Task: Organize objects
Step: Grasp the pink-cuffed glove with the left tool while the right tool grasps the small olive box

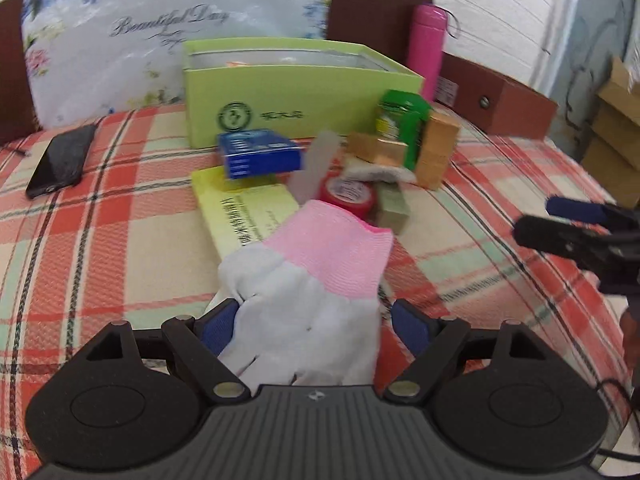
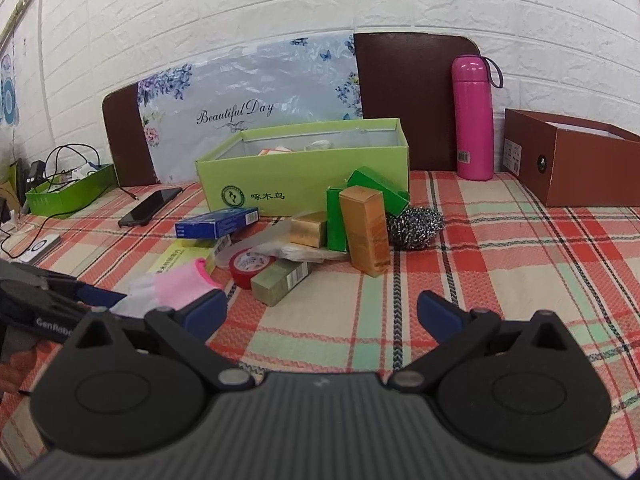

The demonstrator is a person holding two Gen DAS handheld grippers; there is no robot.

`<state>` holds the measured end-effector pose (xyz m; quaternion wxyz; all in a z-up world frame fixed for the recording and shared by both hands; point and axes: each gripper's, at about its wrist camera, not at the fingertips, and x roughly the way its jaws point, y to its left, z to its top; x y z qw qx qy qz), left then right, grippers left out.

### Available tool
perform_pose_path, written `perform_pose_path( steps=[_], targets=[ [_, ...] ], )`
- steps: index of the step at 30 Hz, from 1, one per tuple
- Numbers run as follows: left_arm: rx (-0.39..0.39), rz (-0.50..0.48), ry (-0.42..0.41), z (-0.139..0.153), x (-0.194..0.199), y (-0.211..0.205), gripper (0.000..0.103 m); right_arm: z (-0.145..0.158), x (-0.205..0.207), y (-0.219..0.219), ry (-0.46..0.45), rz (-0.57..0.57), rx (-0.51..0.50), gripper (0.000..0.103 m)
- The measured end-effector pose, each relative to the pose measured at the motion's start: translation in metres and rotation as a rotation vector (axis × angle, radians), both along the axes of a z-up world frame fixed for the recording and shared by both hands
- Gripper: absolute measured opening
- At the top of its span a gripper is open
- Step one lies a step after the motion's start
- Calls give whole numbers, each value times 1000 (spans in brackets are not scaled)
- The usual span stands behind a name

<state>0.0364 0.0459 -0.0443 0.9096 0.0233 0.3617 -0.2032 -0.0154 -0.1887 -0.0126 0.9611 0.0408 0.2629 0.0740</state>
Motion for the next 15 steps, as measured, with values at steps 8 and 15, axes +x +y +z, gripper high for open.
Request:
perform_pose_path(
  steps=[8,15],
  targets=[
    [111,53,-42,-7,-1,-17,58,-6,15,10,26,17,-6,103],
    [5,49,22,1,-11,-3,16,-18,58,35,102,59,-6,82]
  ],
)
